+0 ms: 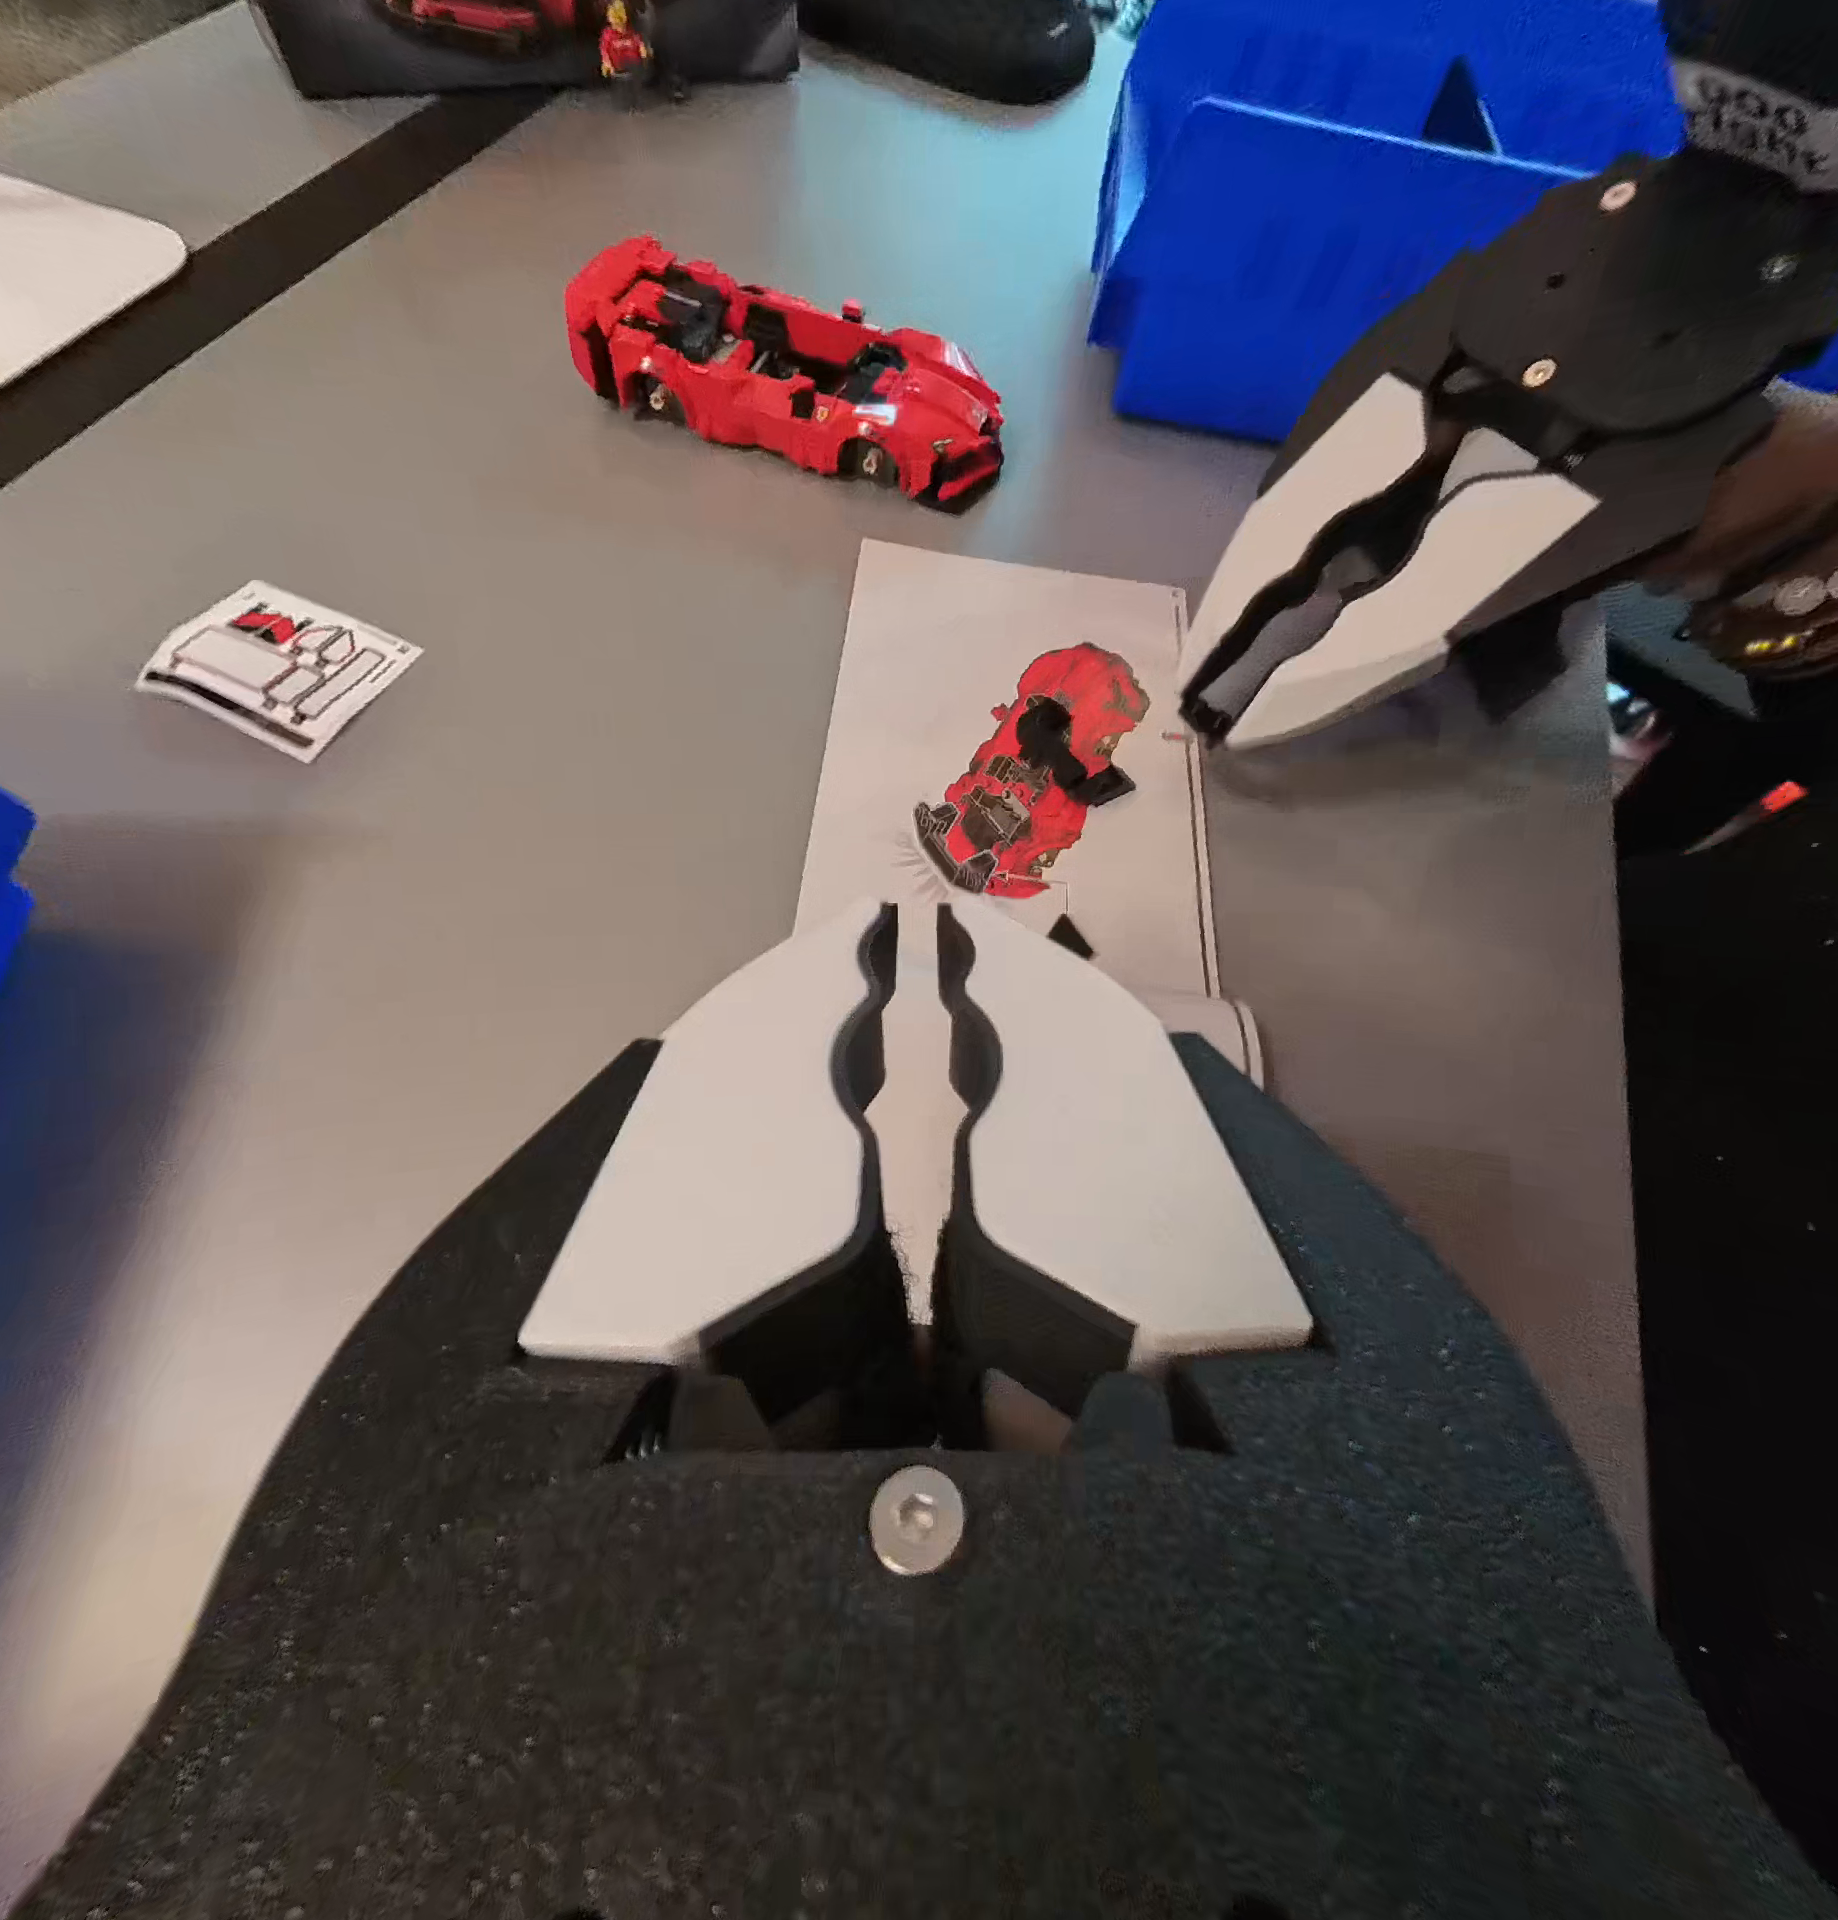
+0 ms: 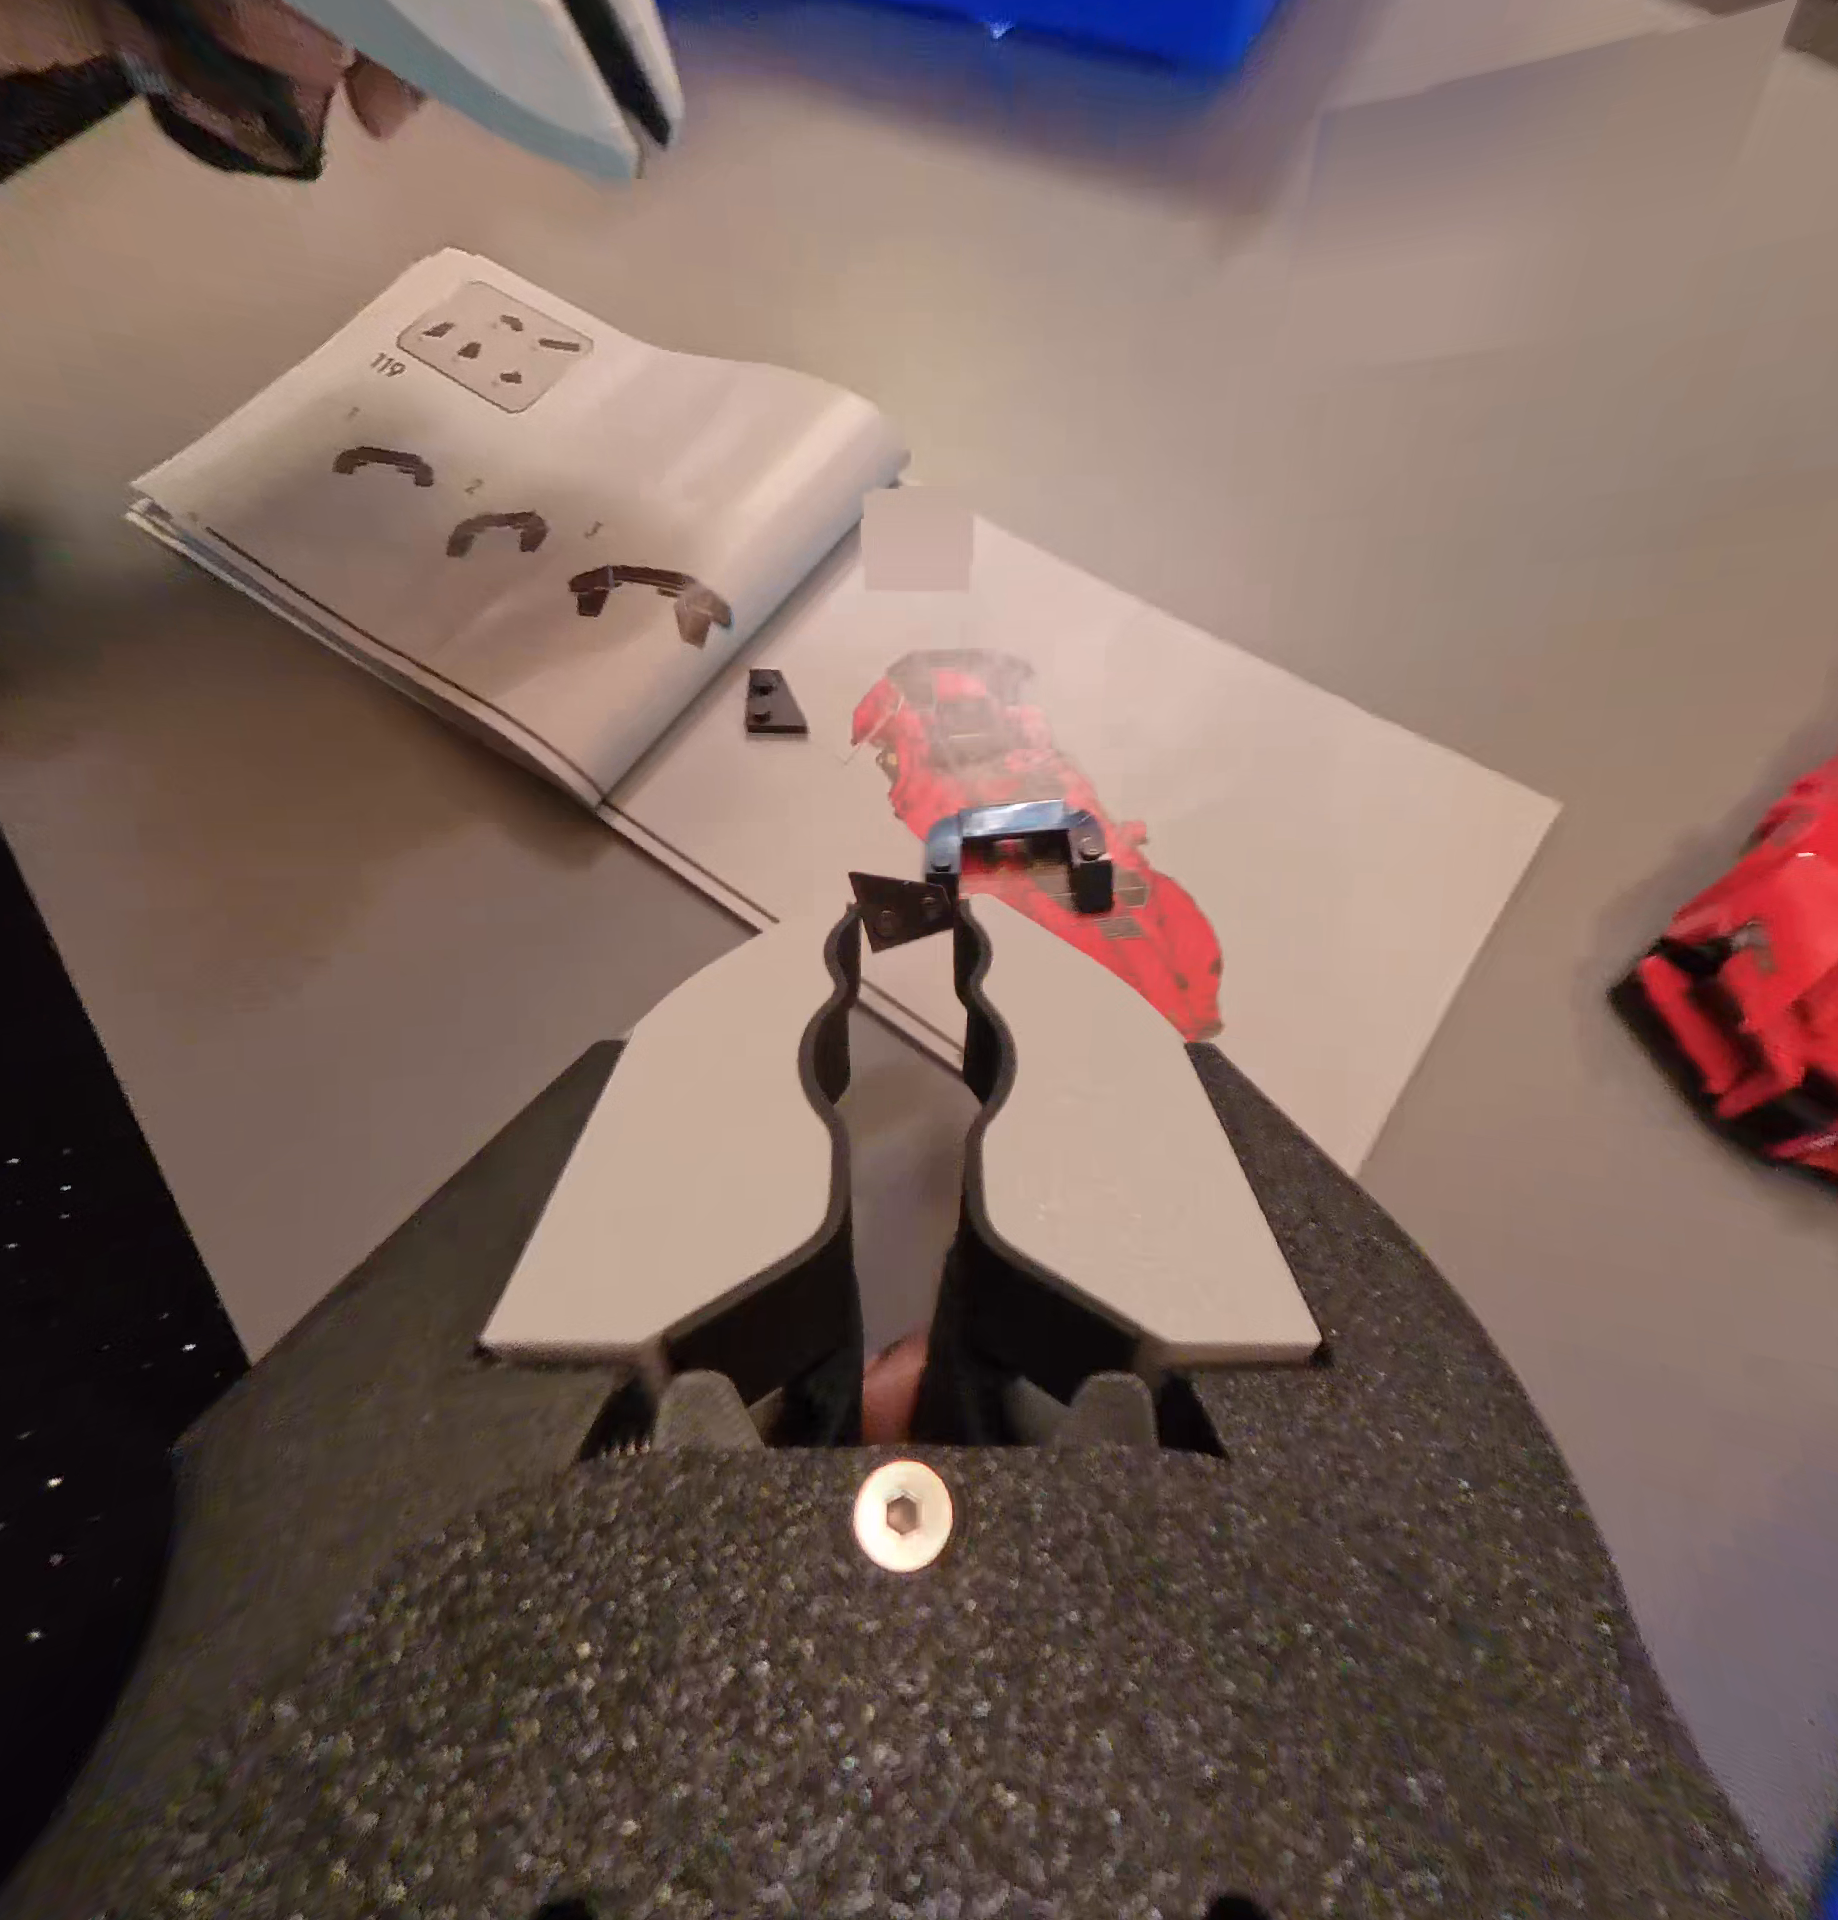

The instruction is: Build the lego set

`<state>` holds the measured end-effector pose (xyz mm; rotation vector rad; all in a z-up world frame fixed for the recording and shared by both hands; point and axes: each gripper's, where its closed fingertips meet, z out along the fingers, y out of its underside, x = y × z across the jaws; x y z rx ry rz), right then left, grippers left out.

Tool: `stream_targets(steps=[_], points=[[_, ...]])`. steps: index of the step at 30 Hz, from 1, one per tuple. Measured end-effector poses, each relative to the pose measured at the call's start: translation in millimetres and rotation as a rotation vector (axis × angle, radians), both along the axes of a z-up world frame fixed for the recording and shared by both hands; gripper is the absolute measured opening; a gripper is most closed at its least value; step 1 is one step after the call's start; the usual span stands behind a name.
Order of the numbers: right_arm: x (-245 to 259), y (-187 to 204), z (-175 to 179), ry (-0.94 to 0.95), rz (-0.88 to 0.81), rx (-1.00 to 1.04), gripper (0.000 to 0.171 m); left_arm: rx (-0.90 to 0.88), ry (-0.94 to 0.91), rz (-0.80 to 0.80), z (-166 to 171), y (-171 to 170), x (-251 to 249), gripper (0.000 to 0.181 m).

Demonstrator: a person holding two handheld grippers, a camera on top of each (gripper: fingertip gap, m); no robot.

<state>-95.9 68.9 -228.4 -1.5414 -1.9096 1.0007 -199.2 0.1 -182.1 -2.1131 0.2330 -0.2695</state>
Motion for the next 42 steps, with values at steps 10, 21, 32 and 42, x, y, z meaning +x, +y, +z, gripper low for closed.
stream_targets(steps=[10,21,32,42], points=[[-15.7,-6.9,-10.0,-0.003,0.006,0.010,0.017,-0.018,0.009,-0.105,2.4,21.6,19.1,0.007],[-28.6,-8.7,-16.8,-0.060,0.092,0.184,0.017,-0.010,-0.042,-0.099,-6.1,17.7,19.6,0.007],[-27.1,-6.0,-21.0,-0.135,-0.010,0.151,0.016,0.003,-0.067,-0.093,-11.9,16.3,17.2,0.008],[-29.0,-6.3,-23.4,-0.153,-0.024,0.149,0.016,0.006,-0.080,-0.085,-14.3,15.8,14.2,0.008]])
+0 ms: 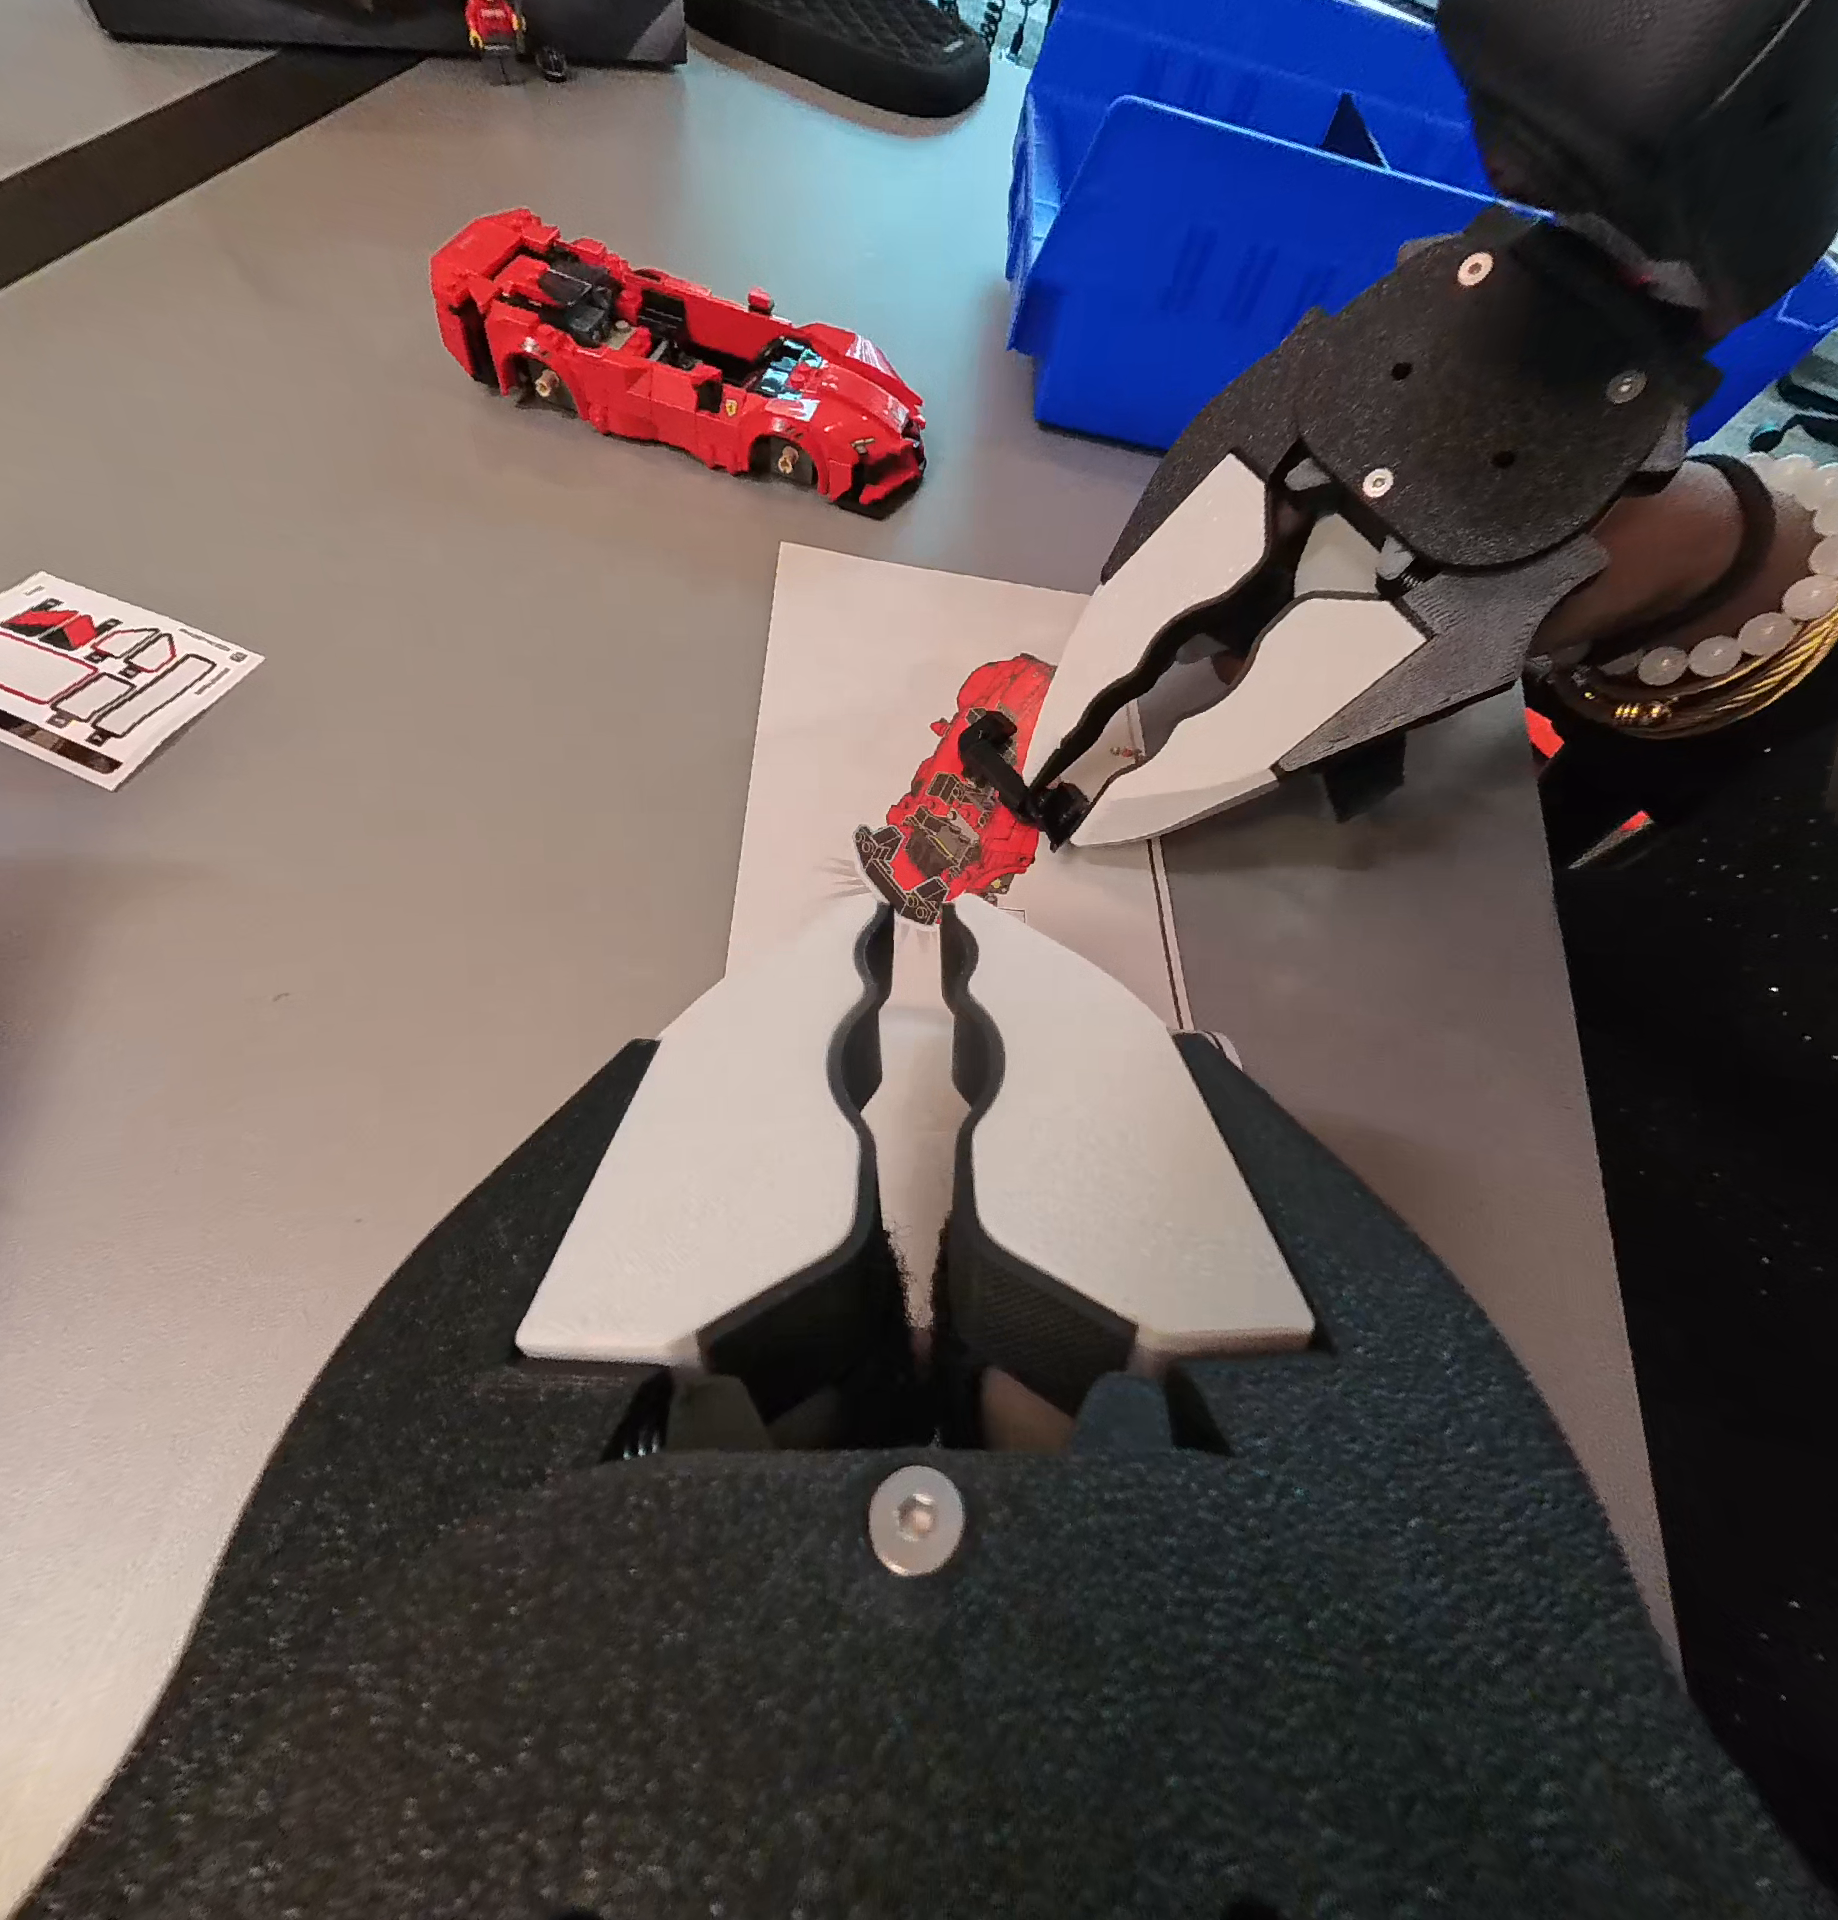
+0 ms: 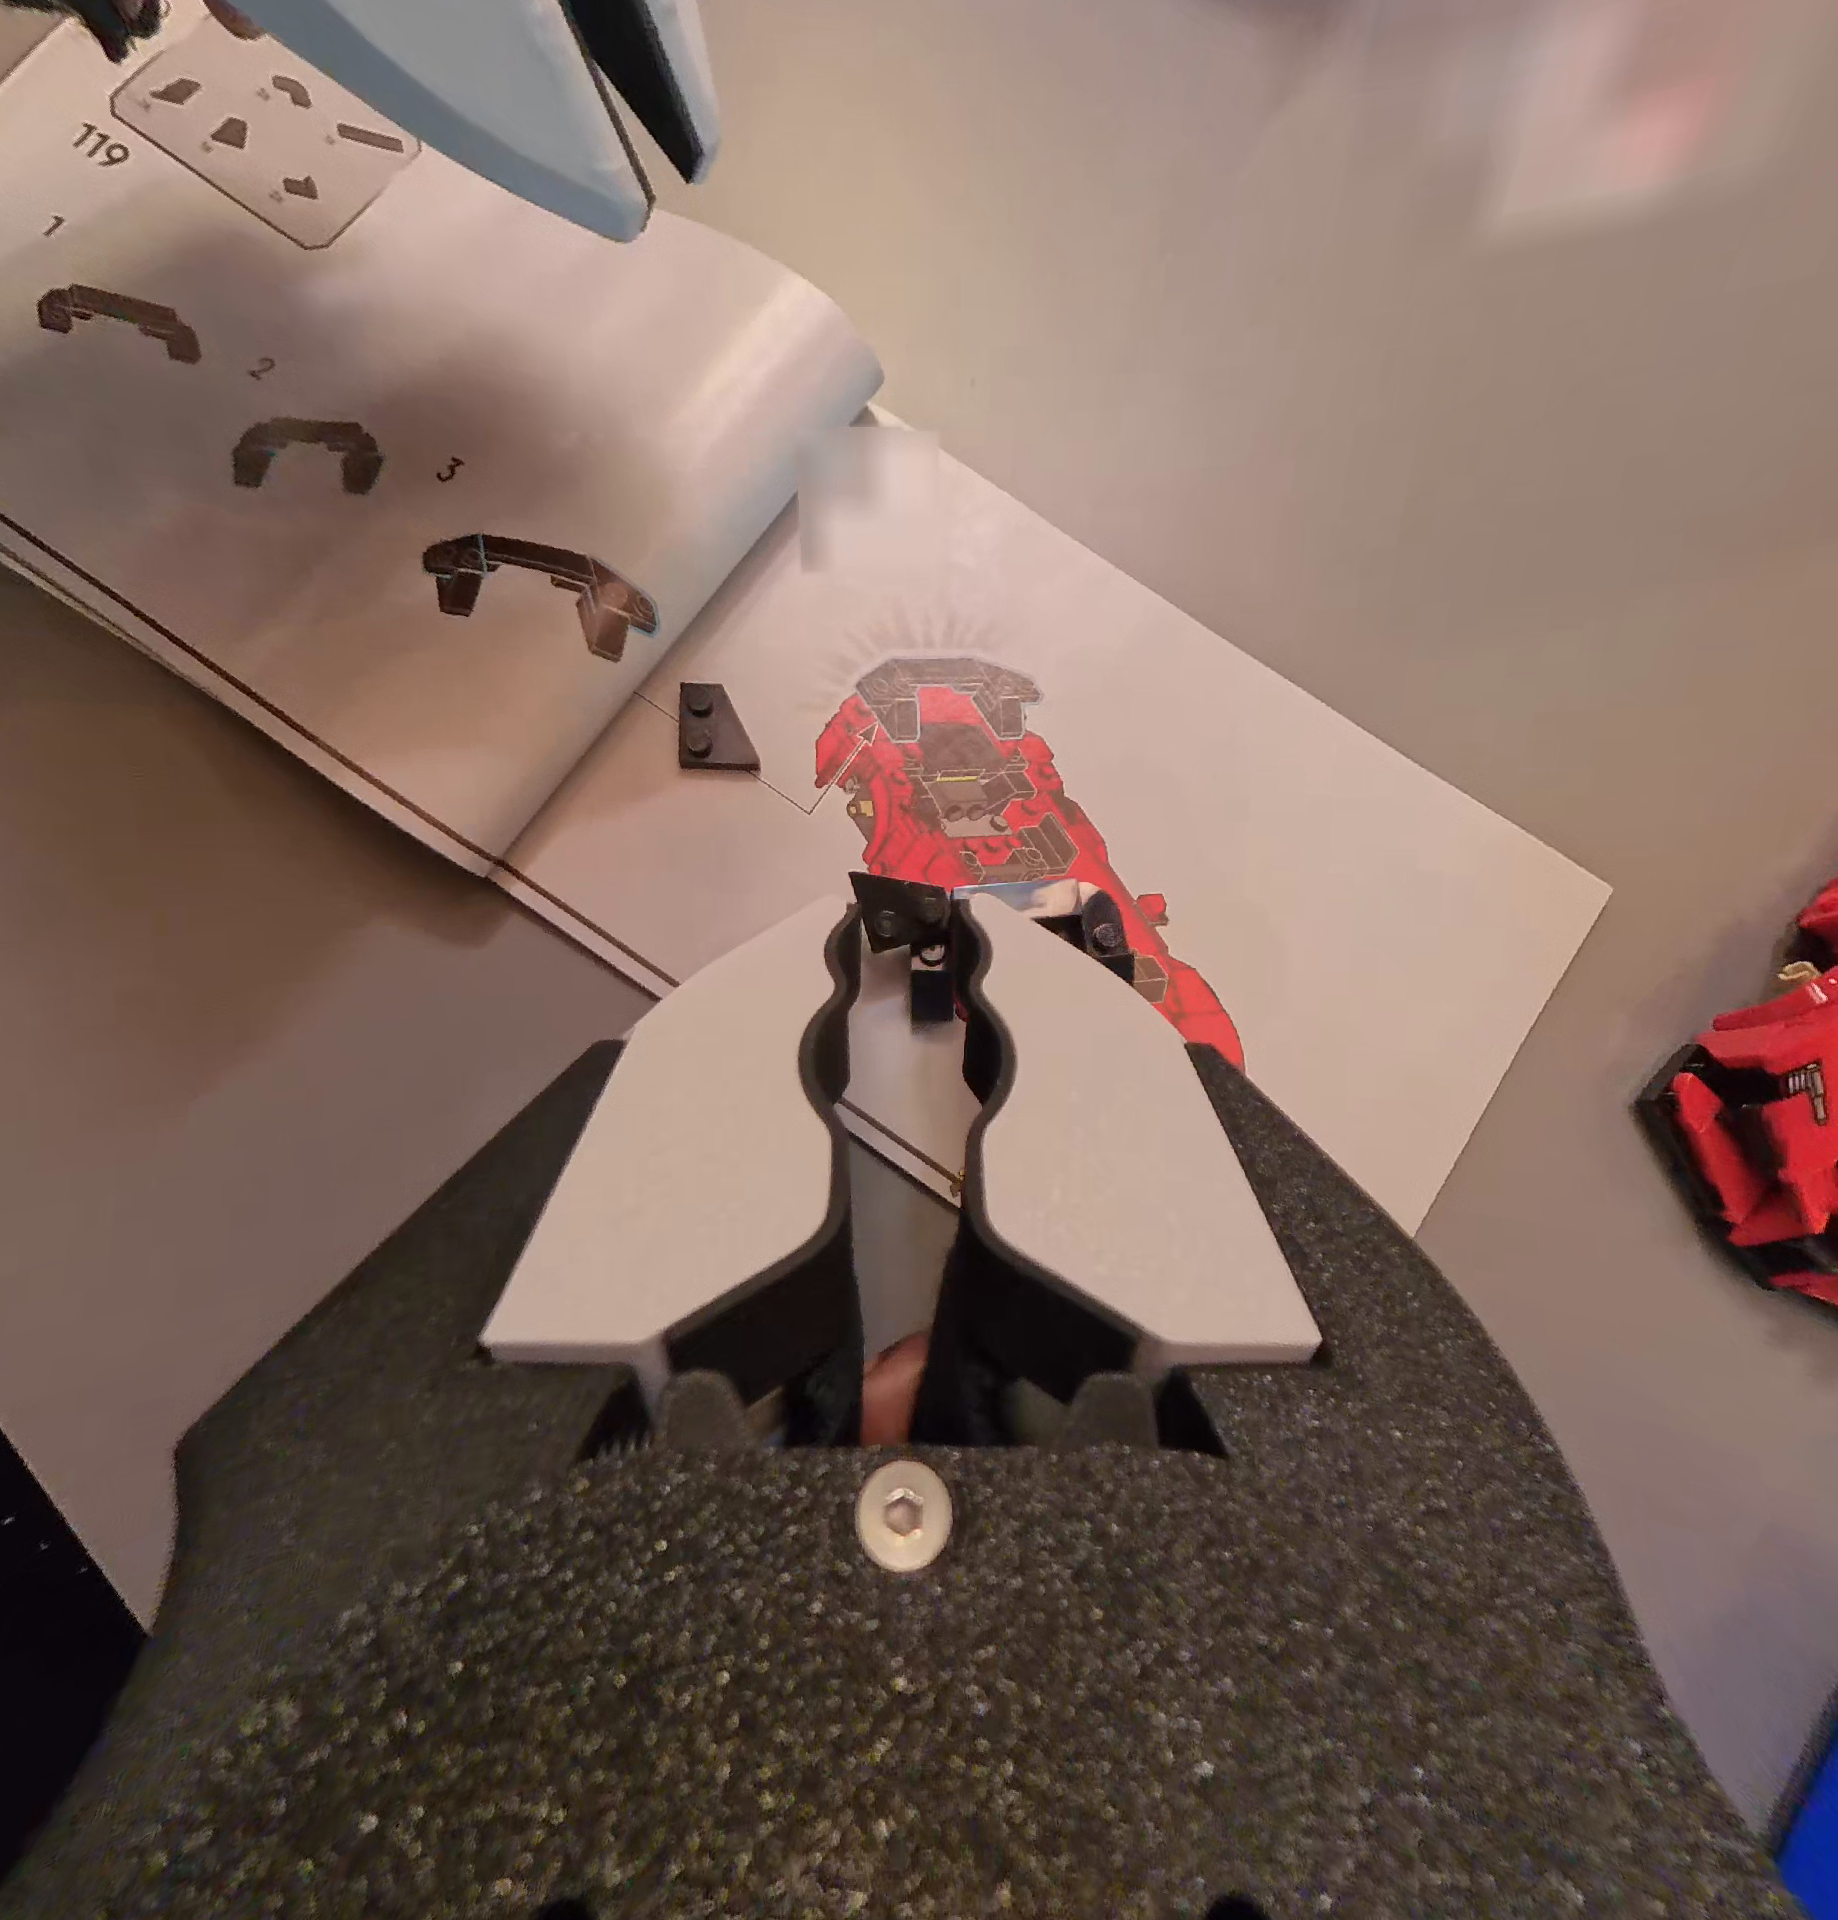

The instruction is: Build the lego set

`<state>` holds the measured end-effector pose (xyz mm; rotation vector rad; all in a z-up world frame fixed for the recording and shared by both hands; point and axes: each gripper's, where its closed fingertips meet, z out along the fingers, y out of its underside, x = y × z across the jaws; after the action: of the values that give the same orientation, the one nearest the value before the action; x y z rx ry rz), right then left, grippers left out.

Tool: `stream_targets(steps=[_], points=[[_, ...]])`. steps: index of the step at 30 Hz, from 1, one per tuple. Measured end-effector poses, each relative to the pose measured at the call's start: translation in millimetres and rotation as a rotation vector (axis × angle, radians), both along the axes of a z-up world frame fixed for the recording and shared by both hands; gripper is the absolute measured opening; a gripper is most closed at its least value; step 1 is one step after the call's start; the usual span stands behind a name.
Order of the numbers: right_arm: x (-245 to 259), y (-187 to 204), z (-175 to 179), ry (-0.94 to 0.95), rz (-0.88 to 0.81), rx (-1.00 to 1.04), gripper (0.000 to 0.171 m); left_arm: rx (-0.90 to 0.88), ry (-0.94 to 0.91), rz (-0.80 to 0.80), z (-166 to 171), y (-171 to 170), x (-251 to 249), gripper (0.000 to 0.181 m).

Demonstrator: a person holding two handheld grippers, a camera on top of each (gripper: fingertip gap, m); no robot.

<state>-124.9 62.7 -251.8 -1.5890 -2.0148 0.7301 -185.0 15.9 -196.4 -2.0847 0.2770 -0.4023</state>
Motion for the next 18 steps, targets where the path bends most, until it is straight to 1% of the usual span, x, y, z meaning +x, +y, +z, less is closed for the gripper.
stream_targets(steps=[18], points=[[-0.2,0.0,-0.6,-0.001,0.004,0.000,0.016,-0.006,-0.002,0.003,-2.9,0.0,-2.1,0.008]])
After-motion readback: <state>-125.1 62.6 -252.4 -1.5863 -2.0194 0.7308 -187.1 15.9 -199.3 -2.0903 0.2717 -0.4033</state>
